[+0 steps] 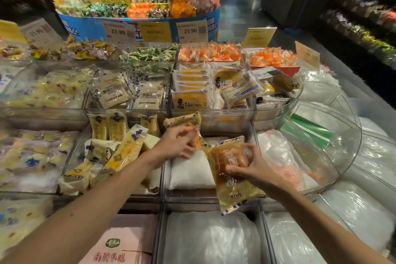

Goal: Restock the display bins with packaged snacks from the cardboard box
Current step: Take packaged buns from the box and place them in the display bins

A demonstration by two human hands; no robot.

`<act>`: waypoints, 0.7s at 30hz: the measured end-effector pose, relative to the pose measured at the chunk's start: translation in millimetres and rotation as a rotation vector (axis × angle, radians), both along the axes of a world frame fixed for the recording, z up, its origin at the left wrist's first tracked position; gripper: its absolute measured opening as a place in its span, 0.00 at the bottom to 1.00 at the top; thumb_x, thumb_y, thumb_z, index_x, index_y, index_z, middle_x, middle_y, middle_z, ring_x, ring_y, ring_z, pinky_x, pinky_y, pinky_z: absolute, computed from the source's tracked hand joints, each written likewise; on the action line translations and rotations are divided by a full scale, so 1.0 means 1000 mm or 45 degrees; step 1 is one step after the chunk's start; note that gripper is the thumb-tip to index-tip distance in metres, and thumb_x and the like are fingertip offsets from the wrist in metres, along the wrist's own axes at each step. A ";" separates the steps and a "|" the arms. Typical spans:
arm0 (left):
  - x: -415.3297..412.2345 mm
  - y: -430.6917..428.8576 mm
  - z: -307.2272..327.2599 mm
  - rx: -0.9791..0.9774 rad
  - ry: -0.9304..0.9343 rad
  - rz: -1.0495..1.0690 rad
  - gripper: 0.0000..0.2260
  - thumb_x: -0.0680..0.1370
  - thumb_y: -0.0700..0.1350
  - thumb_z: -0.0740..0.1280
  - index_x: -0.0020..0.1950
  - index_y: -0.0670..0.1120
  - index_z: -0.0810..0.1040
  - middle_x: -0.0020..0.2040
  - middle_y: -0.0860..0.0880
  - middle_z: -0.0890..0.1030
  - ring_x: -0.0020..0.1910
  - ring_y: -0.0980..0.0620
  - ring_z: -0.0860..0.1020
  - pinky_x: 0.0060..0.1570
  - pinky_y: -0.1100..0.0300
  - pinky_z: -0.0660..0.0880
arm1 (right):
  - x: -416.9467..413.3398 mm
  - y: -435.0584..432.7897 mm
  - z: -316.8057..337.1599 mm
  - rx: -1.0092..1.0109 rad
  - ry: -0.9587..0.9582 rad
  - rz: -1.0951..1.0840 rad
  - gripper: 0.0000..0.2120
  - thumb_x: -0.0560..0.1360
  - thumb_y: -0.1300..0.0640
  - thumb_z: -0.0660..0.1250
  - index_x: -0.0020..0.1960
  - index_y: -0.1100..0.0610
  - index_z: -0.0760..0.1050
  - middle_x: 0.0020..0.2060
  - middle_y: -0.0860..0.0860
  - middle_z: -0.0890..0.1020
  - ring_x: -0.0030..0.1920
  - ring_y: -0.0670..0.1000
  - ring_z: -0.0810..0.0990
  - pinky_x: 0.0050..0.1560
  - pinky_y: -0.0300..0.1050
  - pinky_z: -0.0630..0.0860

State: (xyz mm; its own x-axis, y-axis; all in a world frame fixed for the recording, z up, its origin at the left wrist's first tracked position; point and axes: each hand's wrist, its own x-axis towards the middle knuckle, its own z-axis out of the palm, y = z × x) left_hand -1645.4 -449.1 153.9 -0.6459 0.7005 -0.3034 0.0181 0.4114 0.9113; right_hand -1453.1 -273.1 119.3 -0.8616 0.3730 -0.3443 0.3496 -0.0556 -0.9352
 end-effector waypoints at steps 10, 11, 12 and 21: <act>0.023 -0.003 -0.004 -0.152 -0.072 -0.306 0.24 0.71 0.49 0.78 0.65 0.49 0.78 0.60 0.48 0.81 0.59 0.52 0.79 0.59 0.54 0.78 | -0.005 -0.020 0.010 0.307 0.063 0.390 0.48 0.52 0.39 0.83 0.64 0.40 0.61 0.62 0.49 0.75 0.58 0.50 0.81 0.56 0.46 0.81; 0.023 -0.003 -0.004 -0.145 -0.043 -0.269 0.24 0.72 0.47 0.78 0.66 0.48 0.77 0.61 0.49 0.80 0.60 0.53 0.78 0.59 0.57 0.77 | -0.004 -0.019 0.012 0.384 0.073 0.332 0.50 0.51 0.36 0.82 0.66 0.40 0.60 0.64 0.49 0.73 0.59 0.47 0.78 0.56 0.43 0.79; 0.022 -0.003 -0.005 -0.136 -0.011 -0.222 0.25 0.72 0.46 0.78 0.67 0.47 0.77 0.62 0.50 0.78 0.61 0.52 0.76 0.61 0.56 0.75 | -0.003 -0.016 0.013 0.503 0.085 0.219 0.53 0.51 0.33 0.81 0.69 0.43 0.59 0.64 0.48 0.71 0.60 0.45 0.75 0.58 0.41 0.76; 0.043 0.018 -0.033 0.367 -0.397 0.610 0.33 0.76 0.36 0.72 0.75 0.53 0.61 0.62 0.43 0.77 0.58 0.47 0.79 0.51 0.49 0.80 | 0.008 -0.050 -0.003 -0.089 -0.282 -0.161 0.33 0.67 0.29 0.67 0.52 0.58 0.78 0.42 0.54 0.86 0.39 0.51 0.84 0.38 0.43 0.80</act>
